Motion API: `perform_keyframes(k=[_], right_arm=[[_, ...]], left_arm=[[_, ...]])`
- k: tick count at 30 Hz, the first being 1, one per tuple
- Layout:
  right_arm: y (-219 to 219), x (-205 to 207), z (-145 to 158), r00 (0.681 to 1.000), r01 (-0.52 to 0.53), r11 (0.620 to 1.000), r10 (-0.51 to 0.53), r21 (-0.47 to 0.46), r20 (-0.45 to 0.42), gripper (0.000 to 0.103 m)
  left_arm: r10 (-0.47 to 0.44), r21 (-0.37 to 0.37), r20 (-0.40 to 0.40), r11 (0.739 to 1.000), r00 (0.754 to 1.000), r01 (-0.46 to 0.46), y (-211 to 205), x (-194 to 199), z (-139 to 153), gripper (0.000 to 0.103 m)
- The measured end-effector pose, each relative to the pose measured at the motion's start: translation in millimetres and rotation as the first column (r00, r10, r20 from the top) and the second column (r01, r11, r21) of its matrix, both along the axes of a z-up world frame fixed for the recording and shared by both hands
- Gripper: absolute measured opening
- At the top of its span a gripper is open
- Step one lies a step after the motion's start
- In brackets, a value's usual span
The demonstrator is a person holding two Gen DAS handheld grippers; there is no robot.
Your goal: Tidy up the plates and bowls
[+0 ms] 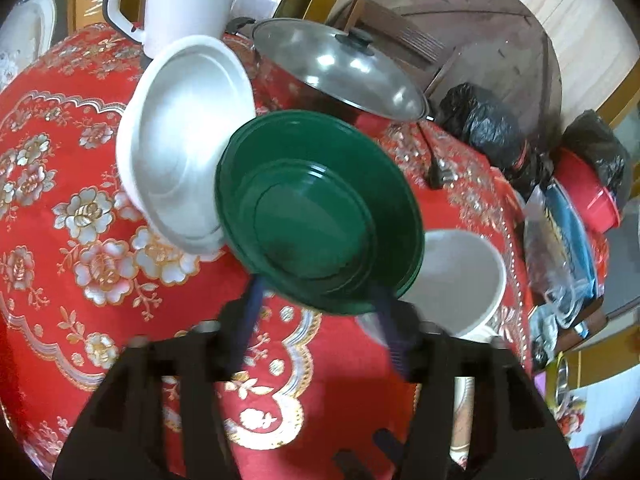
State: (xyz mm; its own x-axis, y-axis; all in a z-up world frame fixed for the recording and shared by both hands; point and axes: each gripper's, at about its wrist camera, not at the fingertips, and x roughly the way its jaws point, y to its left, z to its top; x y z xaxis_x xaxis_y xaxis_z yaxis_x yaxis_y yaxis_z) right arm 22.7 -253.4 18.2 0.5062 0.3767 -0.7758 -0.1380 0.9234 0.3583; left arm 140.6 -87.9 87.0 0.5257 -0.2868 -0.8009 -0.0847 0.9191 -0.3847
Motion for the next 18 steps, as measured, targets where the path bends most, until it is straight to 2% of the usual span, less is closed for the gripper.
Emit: perform_keyframes(k=[5,9,10,11,13,15,18], right_arm=[[-5,2,0,1.0,-0.001,1.0,0.0,0.014,0.0,0.041],[-11,1,2,1.0,-0.004,1.0,0.004,0.012,0.005,0.041],[-12,1,3,1.0,-0.004,1.0,0.004,0.011,0.008,0.041],[-13,1,5,1.0,-0.004,1.0,0.004,0.007,0.012,0.041],[-13,1,8,1.0,-0.004,1.0,0.003,0.007,0.02,0.041],[-14,2,10,1.0,-0.003,1.0,0.002,0.012,0.027,0.041],[-14,3,12,1.0,-0.001,1.0,0.001,0.019,0.031,0.041]], left_arm=[[0.021,0.001,-0.009,1.0,1.0,-0.021,-5,11,-7,0.065],[0.015,-0.055,-0.083,0.998,0.996,-0.02,-1,19,-29,0.065],[0.016,-0.066,-0.093,0.998,0.996,-0.022,1,21,-32,0.063],[0.018,-0.056,-0.098,0.998,0.995,-0.024,1,22,-33,0.056],[0.016,-0.044,-0.097,0.999,0.995,-0.02,1,26,-33,0.052],[0.011,-0.085,-0.112,0.996,0.994,-0.021,3,30,-36,0.048],[0.006,-0.096,-0.114,0.995,0.994,-0.017,2,33,-37,0.039]])
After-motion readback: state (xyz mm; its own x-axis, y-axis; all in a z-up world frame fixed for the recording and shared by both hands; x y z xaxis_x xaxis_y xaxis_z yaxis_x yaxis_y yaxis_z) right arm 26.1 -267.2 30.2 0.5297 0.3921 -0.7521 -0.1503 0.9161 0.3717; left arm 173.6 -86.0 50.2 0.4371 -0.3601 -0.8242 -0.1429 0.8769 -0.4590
